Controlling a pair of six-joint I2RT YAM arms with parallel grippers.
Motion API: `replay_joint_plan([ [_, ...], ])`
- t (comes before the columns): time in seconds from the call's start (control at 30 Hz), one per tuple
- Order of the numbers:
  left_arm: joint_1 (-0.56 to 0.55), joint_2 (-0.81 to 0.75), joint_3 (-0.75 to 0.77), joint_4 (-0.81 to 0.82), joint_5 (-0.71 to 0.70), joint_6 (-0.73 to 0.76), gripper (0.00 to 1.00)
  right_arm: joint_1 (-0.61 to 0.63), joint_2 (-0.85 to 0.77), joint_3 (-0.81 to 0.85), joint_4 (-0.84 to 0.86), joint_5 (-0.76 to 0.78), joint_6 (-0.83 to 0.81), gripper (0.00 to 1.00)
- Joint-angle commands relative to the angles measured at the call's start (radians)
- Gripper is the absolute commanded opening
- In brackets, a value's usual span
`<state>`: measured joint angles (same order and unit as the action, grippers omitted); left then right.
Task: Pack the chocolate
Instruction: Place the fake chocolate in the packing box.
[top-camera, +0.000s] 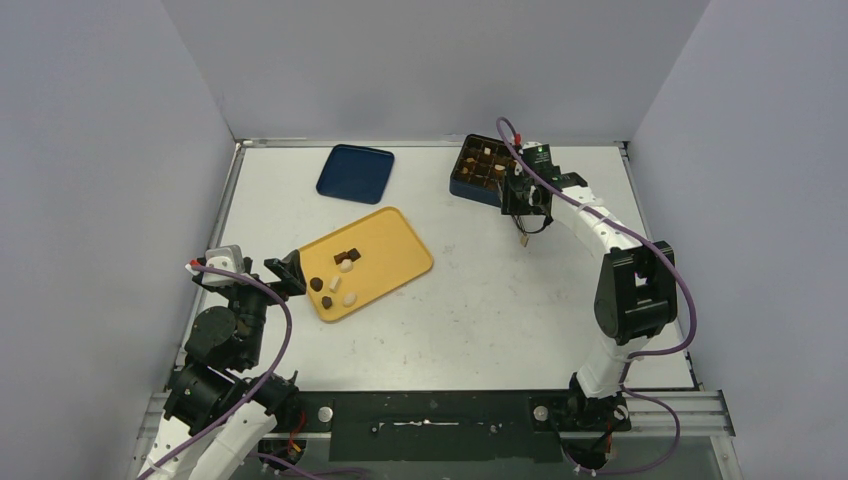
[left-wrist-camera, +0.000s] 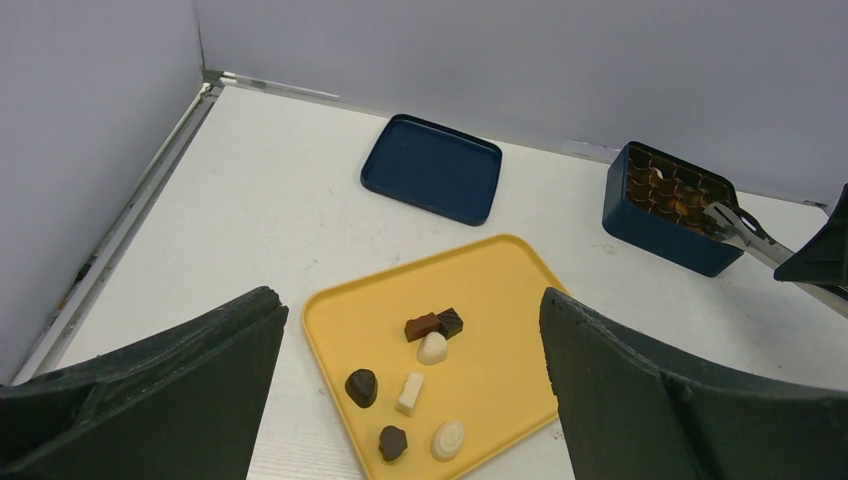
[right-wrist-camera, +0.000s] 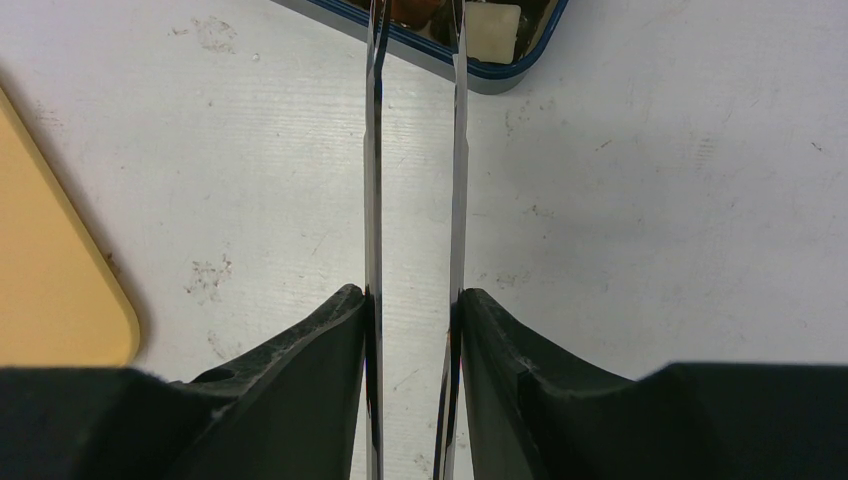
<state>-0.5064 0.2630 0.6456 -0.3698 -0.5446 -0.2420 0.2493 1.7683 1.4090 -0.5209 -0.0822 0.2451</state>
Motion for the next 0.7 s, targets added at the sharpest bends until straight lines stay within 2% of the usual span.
replay_joint_plan([
  [0.0, 0.006, 0.001, 0.009, 0.032, 0.002, 0.010, 0.97, 0.001, -0.045, 0.027, 0.013, 0.018, 0.002, 0.37],
  [0.3, 0.006, -0.002, 0.009, 0.034, 0.003, 0.010, 0.97, -0.002, -0.032, 0.036, -0.025, 0.109, 0.005, 0.37],
  [0.67, 0.006, -0.004, 0.011, 0.032, 0.002, 0.010, 0.97, 0.004, -0.067, 0.039, -0.009, 0.054, 0.002, 0.37],
])
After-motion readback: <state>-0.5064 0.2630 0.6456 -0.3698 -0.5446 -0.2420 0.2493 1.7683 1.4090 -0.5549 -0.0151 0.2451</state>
